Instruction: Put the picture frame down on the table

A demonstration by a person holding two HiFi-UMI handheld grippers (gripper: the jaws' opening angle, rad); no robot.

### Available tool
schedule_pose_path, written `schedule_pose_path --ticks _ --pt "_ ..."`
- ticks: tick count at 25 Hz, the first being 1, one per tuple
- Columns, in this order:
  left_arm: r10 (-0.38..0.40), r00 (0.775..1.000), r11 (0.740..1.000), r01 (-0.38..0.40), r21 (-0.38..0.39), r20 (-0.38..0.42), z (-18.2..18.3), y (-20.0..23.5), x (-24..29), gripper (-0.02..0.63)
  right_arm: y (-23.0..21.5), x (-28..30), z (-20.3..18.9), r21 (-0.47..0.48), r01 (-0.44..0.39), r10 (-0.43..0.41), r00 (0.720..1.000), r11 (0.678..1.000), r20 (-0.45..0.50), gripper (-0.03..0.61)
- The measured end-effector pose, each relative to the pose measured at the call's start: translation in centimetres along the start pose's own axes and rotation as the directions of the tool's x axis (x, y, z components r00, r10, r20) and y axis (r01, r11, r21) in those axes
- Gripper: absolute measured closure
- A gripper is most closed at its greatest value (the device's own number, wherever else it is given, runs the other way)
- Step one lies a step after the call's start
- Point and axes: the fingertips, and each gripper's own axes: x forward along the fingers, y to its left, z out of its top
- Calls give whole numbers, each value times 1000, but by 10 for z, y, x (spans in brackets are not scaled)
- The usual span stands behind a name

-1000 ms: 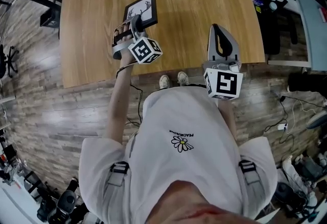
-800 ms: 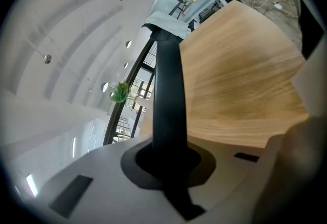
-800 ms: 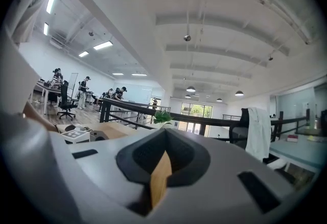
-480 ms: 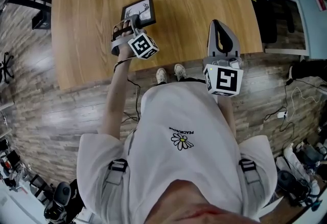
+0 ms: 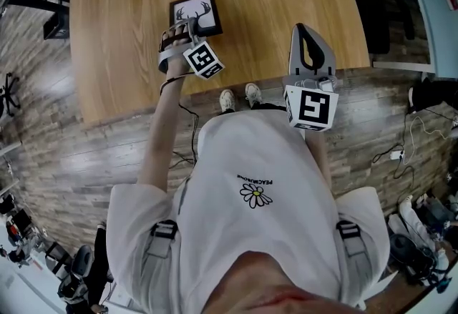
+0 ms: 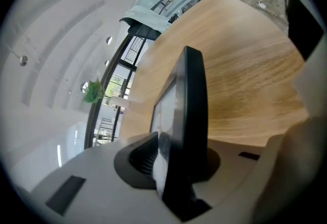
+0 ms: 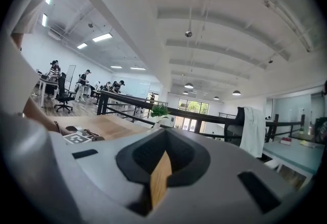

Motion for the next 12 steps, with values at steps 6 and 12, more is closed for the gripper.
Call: schedule_pose_path --ticks 6,12 --pt "-148 989 989 148 -26 -7 -3 -38 5 400 1 -1 1 -8 -13 13 1000 1000 5 568" --pt "-218 976 972 219 -88 23 0 -46 4 371 -4 -6 -4 10 -3 3 1000 1000 -5 568"
